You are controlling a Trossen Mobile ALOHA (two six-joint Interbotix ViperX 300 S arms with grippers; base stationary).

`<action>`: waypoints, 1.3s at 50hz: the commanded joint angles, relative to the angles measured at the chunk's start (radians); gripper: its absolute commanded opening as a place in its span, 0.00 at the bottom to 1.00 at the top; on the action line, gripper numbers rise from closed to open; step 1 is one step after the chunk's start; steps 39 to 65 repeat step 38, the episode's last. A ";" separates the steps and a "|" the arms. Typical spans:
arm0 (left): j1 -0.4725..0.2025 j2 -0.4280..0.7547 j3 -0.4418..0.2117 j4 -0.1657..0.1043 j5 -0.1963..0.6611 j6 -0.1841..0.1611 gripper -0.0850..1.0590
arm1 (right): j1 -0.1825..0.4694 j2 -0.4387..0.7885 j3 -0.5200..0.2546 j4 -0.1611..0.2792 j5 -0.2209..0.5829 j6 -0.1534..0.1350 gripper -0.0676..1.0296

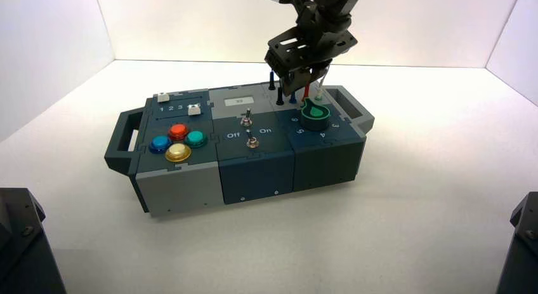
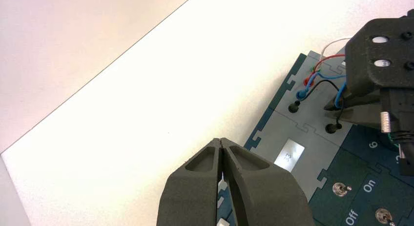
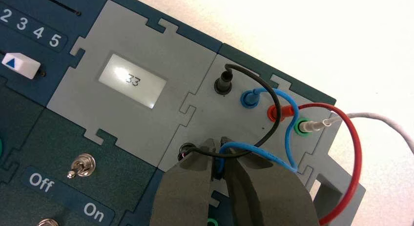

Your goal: Insert the blue wire.

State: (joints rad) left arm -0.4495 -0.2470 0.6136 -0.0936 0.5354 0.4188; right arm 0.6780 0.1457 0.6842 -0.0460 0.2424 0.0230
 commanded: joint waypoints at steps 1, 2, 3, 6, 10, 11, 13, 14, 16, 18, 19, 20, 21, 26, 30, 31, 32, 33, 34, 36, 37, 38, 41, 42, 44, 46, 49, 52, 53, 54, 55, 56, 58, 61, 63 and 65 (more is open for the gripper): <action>0.008 -0.031 -0.020 -0.002 -0.009 0.005 0.05 | 0.006 0.014 -0.012 -0.003 0.002 -0.002 0.04; 0.008 -0.032 -0.020 0.000 -0.009 0.005 0.05 | 0.006 0.015 -0.014 -0.002 0.005 -0.002 0.04; 0.008 -0.032 -0.020 -0.002 -0.009 0.005 0.05 | 0.006 0.017 -0.015 -0.003 0.006 -0.002 0.04; 0.006 -0.035 -0.021 0.000 -0.009 0.005 0.05 | 0.006 0.023 -0.021 -0.003 0.014 -0.002 0.04; 0.008 -0.040 -0.021 -0.002 -0.009 0.005 0.05 | 0.006 0.034 -0.031 -0.003 0.026 -0.002 0.04; 0.006 -0.041 -0.023 0.000 -0.009 0.005 0.05 | 0.006 0.037 -0.032 -0.002 0.029 -0.002 0.04; 0.008 -0.041 -0.023 0.000 -0.012 0.005 0.05 | 0.006 0.040 -0.037 -0.003 0.031 0.000 0.04; 0.008 -0.043 -0.021 0.000 -0.012 0.005 0.05 | 0.006 0.043 -0.037 -0.003 0.029 0.000 0.04; 0.008 -0.044 -0.020 0.000 -0.017 0.005 0.05 | 0.006 0.046 -0.038 -0.003 0.029 -0.002 0.04; 0.009 -0.044 -0.018 0.000 -0.017 0.005 0.05 | 0.006 0.051 -0.040 -0.003 0.029 0.000 0.04; 0.009 -0.044 -0.018 0.000 -0.017 0.005 0.05 | 0.006 0.052 -0.041 -0.003 0.031 -0.002 0.04; 0.009 -0.044 -0.018 0.000 -0.017 0.005 0.05 | 0.006 0.052 -0.041 -0.003 0.031 0.000 0.04; 0.009 -0.046 -0.017 0.000 -0.017 0.005 0.05 | 0.006 0.054 -0.041 -0.003 0.031 0.000 0.04; 0.011 -0.057 -0.008 0.000 -0.017 0.003 0.05 | 0.006 0.052 -0.038 -0.003 0.028 0.000 0.04; 0.011 -0.063 -0.003 0.000 -0.017 0.003 0.05 | 0.006 0.051 -0.035 -0.003 0.023 0.002 0.04; 0.011 -0.064 0.000 0.000 -0.017 0.002 0.05 | 0.006 0.049 -0.035 -0.002 0.021 0.002 0.04; 0.011 -0.066 0.000 0.000 -0.017 0.002 0.05 | 0.006 0.049 -0.034 -0.003 0.021 0.002 0.04; 0.011 -0.069 0.002 0.000 -0.017 0.002 0.05 | 0.006 0.048 -0.034 -0.003 0.020 0.002 0.04; 0.011 -0.071 0.002 0.000 -0.017 0.003 0.05 | 0.006 0.048 -0.034 -0.003 0.020 0.002 0.04; 0.011 -0.075 0.005 0.000 -0.017 0.003 0.05 | 0.006 0.046 -0.032 -0.002 0.018 0.002 0.04; 0.011 -0.078 0.005 0.000 -0.017 0.003 0.05 | 0.006 0.044 -0.031 -0.003 0.018 0.003 0.04; 0.011 -0.080 0.005 0.000 -0.017 0.003 0.05 | 0.006 0.044 -0.031 -0.003 0.018 0.003 0.04; 0.011 -0.080 0.005 0.000 -0.017 0.003 0.05 | 0.006 0.044 -0.031 -0.003 0.018 0.003 0.04; 0.011 -0.080 0.005 0.000 -0.017 0.003 0.05 | 0.006 0.044 -0.031 -0.003 0.018 0.003 0.04; 0.011 -0.080 0.005 0.000 -0.017 0.003 0.05 | 0.006 0.044 -0.031 -0.003 0.018 0.003 0.04; 0.011 -0.080 0.005 0.000 -0.017 0.003 0.05 | 0.006 0.044 -0.031 -0.003 0.018 0.003 0.04; 0.011 -0.080 0.005 0.000 -0.017 0.003 0.05 | 0.006 0.044 -0.031 -0.003 0.018 0.003 0.04; 0.011 -0.080 0.005 0.000 -0.017 0.003 0.05 | 0.006 0.044 -0.031 -0.003 0.018 0.003 0.04; 0.011 -0.080 0.005 0.000 -0.017 0.003 0.05 | 0.006 0.044 -0.031 -0.003 0.018 0.003 0.04; 0.011 -0.080 0.005 0.000 -0.017 0.003 0.05 | 0.006 0.044 -0.031 -0.003 0.018 0.003 0.04; 0.011 -0.080 0.005 0.000 -0.017 0.003 0.05 | 0.006 0.044 -0.031 -0.003 0.018 0.003 0.04; 0.011 -0.080 0.005 0.000 -0.017 0.003 0.05 | 0.006 0.044 -0.031 -0.003 0.018 0.003 0.04; 0.011 -0.080 0.005 0.000 -0.017 0.003 0.05 | 0.006 0.044 -0.031 -0.003 0.018 0.003 0.04; 0.011 -0.080 0.005 0.000 -0.017 0.003 0.05 | 0.006 0.044 -0.031 -0.003 0.018 0.003 0.04; 0.011 -0.080 0.005 0.000 -0.017 0.003 0.05 | 0.006 0.044 -0.031 -0.003 0.018 0.003 0.04; 0.011 -0.080 0.005 0.000 -0.017 0.003 0.05 | 0.006 0.044 -0.031 -0.003 0.018 0.003 0.04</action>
